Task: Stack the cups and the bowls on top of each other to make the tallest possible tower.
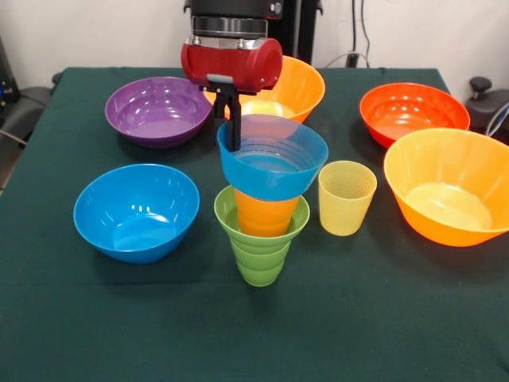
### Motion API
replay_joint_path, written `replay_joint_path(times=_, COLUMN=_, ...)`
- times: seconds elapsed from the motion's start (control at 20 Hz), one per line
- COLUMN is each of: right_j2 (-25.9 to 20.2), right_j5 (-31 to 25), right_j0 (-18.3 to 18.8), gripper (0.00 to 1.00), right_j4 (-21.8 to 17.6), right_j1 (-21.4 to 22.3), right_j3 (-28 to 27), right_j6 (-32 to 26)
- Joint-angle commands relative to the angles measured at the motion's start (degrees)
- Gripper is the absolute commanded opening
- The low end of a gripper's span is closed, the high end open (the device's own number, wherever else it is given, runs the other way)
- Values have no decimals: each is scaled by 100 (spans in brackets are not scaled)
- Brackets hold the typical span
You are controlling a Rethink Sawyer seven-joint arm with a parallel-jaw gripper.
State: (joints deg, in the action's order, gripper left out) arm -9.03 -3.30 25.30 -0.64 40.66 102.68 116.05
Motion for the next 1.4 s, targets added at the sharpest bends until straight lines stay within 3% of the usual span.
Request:
replay_joint_path(times=0.05, right_j2=-54, right_j5=325, right_j0=-261, gripper=0, right_j4=-185, right_j1=-369, right_j3=-90, right_j6=603)
replay_joint_path(times=1.0, right_j2=-170, right_j5=154, right_j0=-67, gripper=0, right_j4=-270, right_j1=-298, right_j3=-62, right_j6=408)
replay_joint_path(times=1.4, right_j2=-409, right_j5=205, right_j0=258, gripper=0, right_j4=-461, right_j1=-302, right_j3=-4, right_j6=247)
